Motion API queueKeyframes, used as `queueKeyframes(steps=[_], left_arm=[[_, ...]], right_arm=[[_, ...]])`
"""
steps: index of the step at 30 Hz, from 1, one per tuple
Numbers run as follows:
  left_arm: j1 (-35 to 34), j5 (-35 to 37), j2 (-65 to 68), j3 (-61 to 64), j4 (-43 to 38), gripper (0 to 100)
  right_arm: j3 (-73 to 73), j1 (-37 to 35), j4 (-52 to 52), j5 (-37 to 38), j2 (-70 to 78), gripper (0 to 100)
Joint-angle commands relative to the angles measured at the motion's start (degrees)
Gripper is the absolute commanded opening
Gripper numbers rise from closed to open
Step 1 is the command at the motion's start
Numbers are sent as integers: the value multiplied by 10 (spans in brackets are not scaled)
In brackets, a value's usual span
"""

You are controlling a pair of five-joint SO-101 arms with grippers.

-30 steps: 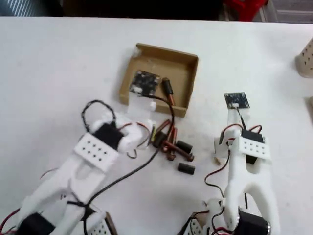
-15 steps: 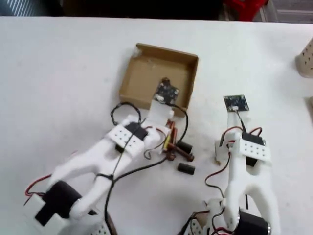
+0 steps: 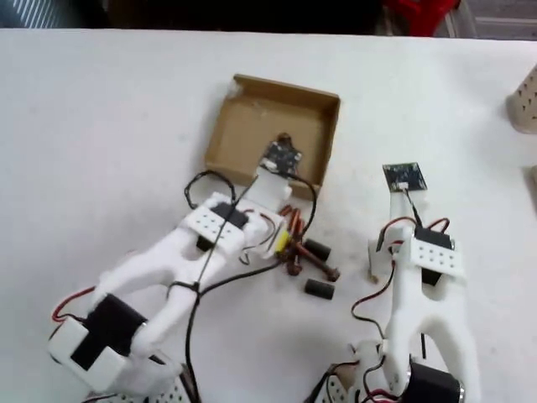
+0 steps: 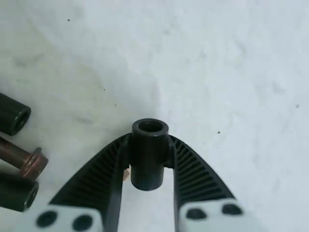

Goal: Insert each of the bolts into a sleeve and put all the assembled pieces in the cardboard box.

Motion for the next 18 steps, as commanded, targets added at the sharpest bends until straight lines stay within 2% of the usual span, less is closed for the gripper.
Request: queueKeyframes(steps=[1, 8, 13, 18], left_arm=[[-11, -5, -4, -21, -14, 242], [-29, -9, -4, -21, -14, 242], [-56, -80, -4, -21, -12, 242], [-54, -90, -4, -21, -14, 242]], right_arm=[[-3, 0, -8, 8, -16, 16], [-3, 0, -8, 8, -16, 16], [-3, 0, -8, 8, -16, 16], [-2, 0, -8, 8, -16, 16]])
